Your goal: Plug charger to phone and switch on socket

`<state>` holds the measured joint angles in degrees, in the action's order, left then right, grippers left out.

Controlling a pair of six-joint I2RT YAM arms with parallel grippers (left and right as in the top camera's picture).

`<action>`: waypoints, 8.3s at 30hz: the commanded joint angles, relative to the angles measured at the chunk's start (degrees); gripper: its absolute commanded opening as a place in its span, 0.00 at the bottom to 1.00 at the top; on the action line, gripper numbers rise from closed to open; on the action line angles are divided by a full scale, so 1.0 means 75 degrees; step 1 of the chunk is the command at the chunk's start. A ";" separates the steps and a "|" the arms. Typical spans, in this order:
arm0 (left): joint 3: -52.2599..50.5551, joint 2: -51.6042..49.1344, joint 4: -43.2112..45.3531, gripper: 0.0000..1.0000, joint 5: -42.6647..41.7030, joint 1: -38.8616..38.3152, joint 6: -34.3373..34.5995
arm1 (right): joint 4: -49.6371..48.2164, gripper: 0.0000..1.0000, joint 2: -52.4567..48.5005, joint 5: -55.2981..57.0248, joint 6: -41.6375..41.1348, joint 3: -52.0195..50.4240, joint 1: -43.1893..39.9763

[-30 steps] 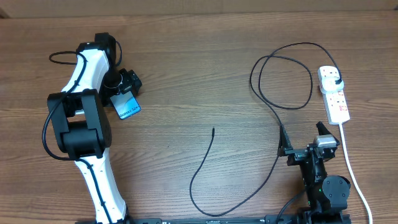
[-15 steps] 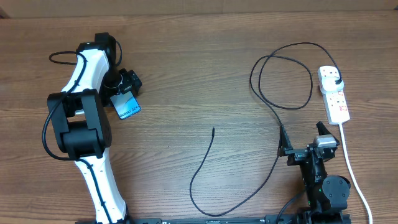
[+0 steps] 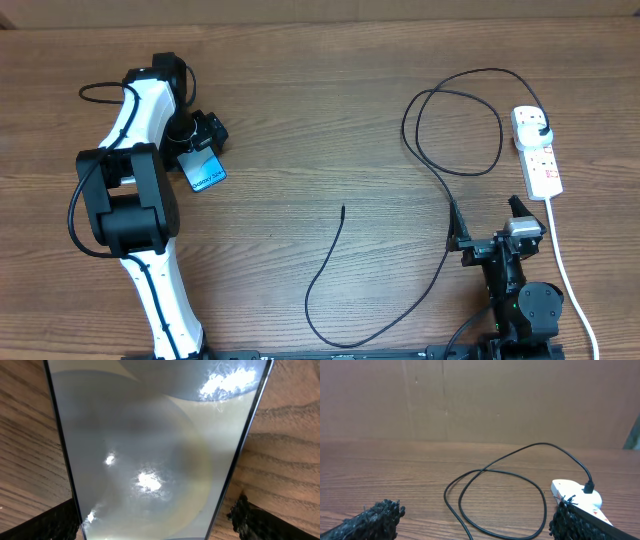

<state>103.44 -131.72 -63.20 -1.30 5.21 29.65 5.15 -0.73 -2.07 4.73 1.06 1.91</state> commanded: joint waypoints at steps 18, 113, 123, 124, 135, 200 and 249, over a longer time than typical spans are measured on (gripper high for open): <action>-0.0029 -0.0274 -0.0020 0.97 -0.0079 -0.0055 -0.0035 | -0.0041 1.00 0.0076 0.0099 0.0035 -0.0079 0.0038; 0.2212 -0.0117 -0.1434 0.04 -0.0233 -0.0055 0.0017 | -0.0041 1.00 0.0076 0.0099 0.0035 -0.0079 0.0038; 0.2597 -0.0114 -0.1784 0.04 -0.2911 -0.0154 0.0114 | -0.0041 1.00 0.0076 0.0099 0.0035 -0.0079 0.0038; 0.2597 -0.0114 -0.1786 0.04 -0.3206 -0.0198 0.0149 | -0.0041 1.00 0.0076 0.0099 0.0032 -0.0079 0.0038; 0.2597 -0.0114 -0.1798 0.04 -0.5898 -0.0970 0.0918 | -0.0041 1.00 0.0076 0.0099 0.0035 -0.0079 0.0038; 0.2597 -0.0114 -0.2206 0.04 -1.1453 -0.1355 0.2116 | -0.0041 1.00 0.0076 0.0099 0.0035 -0.0079 0.0038; 0.2597 -0.0114 -0.2200 0.04 -1.1546 -0.1355 0.2046 | -0.0041 1.00 0.0076 0.0099 0.0035 -0.0079 0.0038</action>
<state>121.16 -132.53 -79.70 -84.66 -4.91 44.88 5.15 -0.73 -2.04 4.73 1.06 1.93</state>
